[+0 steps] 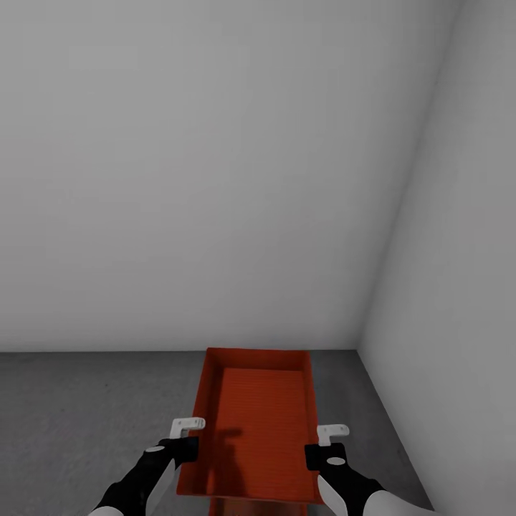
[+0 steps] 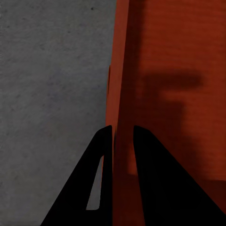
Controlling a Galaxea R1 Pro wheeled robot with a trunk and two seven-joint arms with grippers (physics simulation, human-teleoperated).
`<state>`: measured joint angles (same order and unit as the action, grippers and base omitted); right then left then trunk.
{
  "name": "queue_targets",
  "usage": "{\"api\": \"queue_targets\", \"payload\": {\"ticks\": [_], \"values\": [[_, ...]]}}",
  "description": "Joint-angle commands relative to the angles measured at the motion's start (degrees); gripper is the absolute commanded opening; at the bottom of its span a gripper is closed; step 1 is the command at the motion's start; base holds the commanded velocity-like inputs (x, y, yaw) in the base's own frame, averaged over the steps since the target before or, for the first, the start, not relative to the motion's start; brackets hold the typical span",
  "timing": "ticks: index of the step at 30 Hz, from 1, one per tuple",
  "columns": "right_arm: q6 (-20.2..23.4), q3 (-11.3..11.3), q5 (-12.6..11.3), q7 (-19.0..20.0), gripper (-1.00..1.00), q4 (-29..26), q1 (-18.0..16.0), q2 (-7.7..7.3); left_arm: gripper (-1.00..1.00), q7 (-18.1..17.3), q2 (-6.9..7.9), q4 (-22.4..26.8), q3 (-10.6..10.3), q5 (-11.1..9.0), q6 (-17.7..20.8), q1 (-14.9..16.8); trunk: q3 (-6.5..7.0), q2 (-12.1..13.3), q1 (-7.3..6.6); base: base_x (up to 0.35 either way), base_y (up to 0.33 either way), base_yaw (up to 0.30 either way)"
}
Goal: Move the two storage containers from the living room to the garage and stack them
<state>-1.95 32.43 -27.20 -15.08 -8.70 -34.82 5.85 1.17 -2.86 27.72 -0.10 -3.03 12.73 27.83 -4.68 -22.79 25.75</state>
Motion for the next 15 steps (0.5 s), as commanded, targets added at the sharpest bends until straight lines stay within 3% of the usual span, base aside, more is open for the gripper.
{"api": "queue_targets", "payload": {"ticks": [1, 8, 15], "values": [[-0.3, 0.9, -1.1, -1.2, -1.00, 0.4, -0.1, -1.81, -1.00, 0.5, 0.05, 0.2, -0.4, 0.1, 0.4, 0.0, -0.12, -0.1, 0.03, 0.000, 0.000, 0.000], [-0.3, 0.9, -1.1, -1.2, -1.00, 0.4, -0.1, -1.81, -1.00, 0.5, 0.05, 0.2, -0.4, 0.1, 0.6, 0.0, -0.12, -0.1, 0.03, -0.005, 0.000, 0.000], [-0.3, 0.9, -1.1, -1.2, -1.00, 0.4, -0.1, -1.81, -1.00, 0.5, 0.05, 0.2, -0.5, 0.1, 0.9, 0.0, -0.12, -0.1, 0.03, -0.216, 0.000, 0.000]]}}
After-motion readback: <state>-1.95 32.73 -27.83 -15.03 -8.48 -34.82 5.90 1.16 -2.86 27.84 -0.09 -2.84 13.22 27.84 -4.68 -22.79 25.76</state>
